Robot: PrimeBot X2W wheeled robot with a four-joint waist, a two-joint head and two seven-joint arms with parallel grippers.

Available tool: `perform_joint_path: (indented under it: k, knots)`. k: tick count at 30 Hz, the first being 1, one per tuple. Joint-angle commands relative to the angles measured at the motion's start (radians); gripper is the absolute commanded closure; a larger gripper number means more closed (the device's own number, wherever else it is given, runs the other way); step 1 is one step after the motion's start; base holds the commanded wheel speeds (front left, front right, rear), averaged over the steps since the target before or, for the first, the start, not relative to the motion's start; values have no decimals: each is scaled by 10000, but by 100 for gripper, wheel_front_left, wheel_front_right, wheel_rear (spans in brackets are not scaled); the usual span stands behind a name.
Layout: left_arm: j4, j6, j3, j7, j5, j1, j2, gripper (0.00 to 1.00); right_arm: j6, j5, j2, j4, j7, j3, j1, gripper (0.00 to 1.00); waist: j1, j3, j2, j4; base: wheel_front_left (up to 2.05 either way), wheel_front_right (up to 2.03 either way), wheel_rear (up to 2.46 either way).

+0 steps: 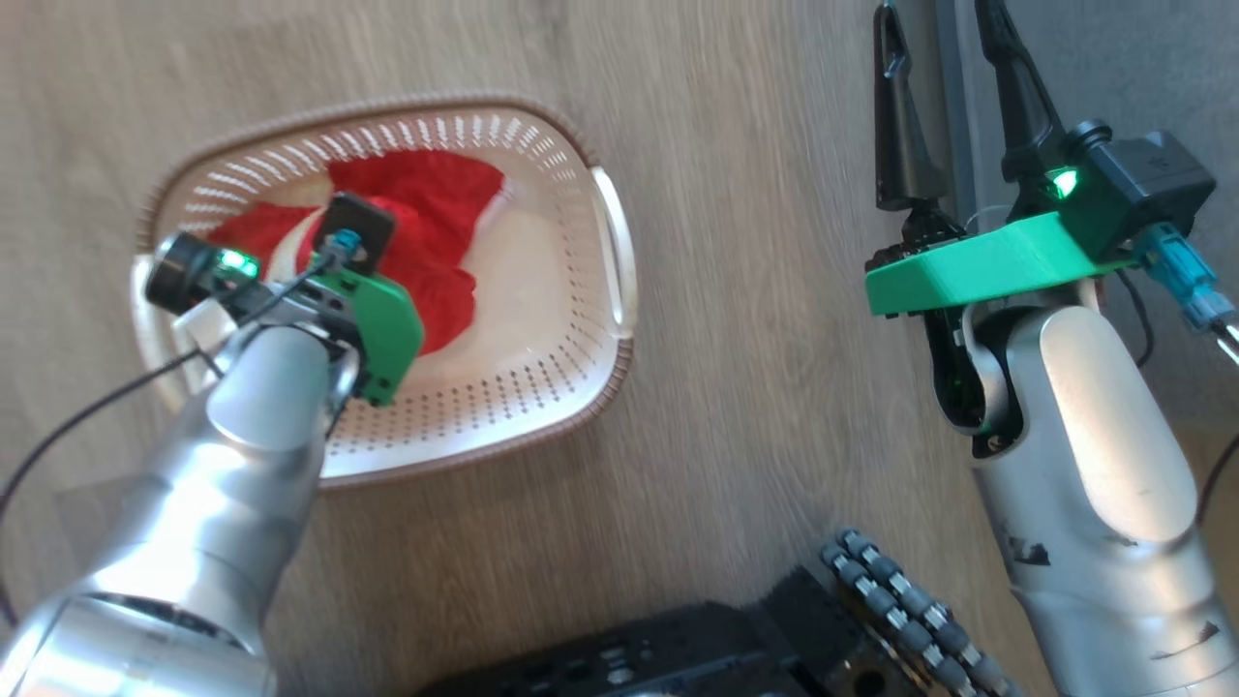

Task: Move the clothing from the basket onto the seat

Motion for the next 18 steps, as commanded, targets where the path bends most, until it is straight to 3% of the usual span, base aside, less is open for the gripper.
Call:
perform_joint_path:
  k: [1, 6, 18]
  knots:
    - [-197, -40, 111, -134, -86, 327, 70, 100, 69, -92, 93, -213, -46, 74, 417, 0, 1, -565, 0, 375, 0, 0, 0]
    - [-666, -125, 264, -214, -511, 657, -173, 100, 69, -247, 93, 15, -46, 23, 621, 0, 1, -1452, 0, 823, 0, 0, 0]
    - [-3222, -289, 407, -224, -1295, 1952, -391, 100, 69, -503, 93, 619, -46, -158, 1341, 0, 1, -3500, 0, 1946, 0, 0, 0]
